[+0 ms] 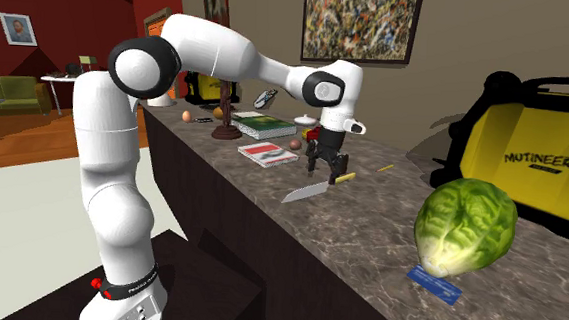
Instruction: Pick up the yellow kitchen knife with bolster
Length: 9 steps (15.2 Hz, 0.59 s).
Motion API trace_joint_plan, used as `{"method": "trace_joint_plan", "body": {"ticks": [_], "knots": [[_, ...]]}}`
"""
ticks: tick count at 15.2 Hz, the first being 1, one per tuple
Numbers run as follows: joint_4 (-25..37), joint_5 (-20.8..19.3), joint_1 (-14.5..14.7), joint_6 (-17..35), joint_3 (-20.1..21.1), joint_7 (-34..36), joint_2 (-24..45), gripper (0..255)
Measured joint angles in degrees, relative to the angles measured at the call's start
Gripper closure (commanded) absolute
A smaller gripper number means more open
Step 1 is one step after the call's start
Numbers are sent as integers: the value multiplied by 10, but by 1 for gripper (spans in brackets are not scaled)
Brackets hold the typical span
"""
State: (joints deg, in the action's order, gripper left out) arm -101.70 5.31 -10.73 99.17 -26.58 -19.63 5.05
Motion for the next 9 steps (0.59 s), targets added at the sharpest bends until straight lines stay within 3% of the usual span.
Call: {"method": "trace_joint_plan", "body": {"ticks": [7,8,9], "knots": [[-28,10,-4,41,-1,-11,18,0],[-30,10,-4,44,-1,-11,19,255],[-31,10,-4,45,-1,-11,18,255]]}}
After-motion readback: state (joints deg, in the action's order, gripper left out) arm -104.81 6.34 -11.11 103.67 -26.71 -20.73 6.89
